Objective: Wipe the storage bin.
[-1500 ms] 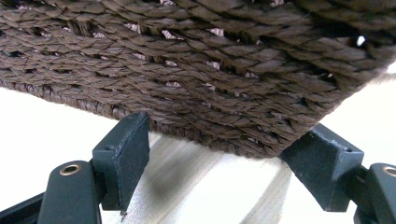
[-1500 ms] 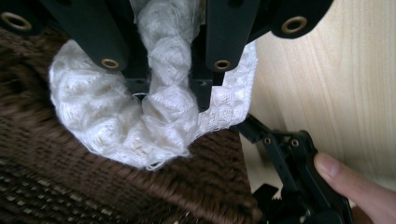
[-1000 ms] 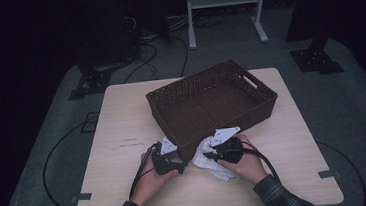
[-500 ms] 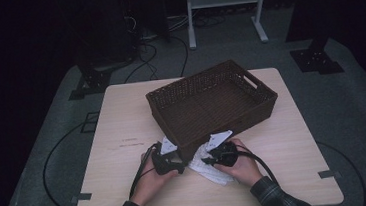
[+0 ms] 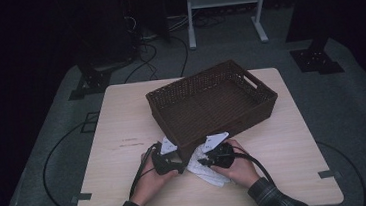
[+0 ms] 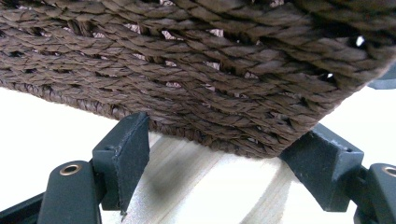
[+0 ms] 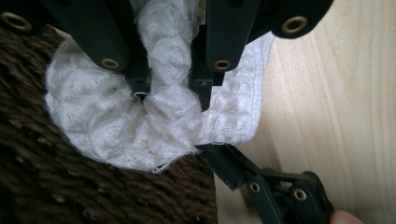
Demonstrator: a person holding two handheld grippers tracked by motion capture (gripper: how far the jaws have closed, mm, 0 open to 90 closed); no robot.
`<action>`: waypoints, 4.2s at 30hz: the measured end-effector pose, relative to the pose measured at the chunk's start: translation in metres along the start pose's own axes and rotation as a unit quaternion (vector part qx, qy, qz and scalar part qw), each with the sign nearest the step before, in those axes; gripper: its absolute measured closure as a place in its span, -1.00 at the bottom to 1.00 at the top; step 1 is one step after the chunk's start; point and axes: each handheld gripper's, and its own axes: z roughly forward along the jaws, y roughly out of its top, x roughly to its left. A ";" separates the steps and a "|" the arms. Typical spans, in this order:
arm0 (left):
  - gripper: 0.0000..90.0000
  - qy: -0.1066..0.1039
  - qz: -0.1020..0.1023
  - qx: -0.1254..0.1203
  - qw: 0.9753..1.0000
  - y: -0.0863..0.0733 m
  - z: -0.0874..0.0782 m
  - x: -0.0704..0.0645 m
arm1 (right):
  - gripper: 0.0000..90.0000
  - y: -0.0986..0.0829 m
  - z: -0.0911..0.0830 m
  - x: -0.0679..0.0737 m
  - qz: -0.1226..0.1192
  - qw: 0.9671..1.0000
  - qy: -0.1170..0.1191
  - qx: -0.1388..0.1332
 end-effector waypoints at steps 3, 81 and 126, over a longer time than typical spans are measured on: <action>-0.47 0.000 -0.002 -0.002 1.000 0.000 0.000 0.000 | 0.69 0.002 -0.001 0.002 -0.002 1.000 0.001 -0.006; -0.47 -0.001 -0.001 -0.002 1.000 0.000 0.000 0.000 | 0.69 -0.012 -0.090 -0.008 0.035 0.992 -0.033 -0.118; 0.97 -0.058 0.002 -0.084 0.995 0.010 -0.079 0.021 | 0.69 -0.117 -0.138 -0.026 0.148 0.979 -0.106 -0.092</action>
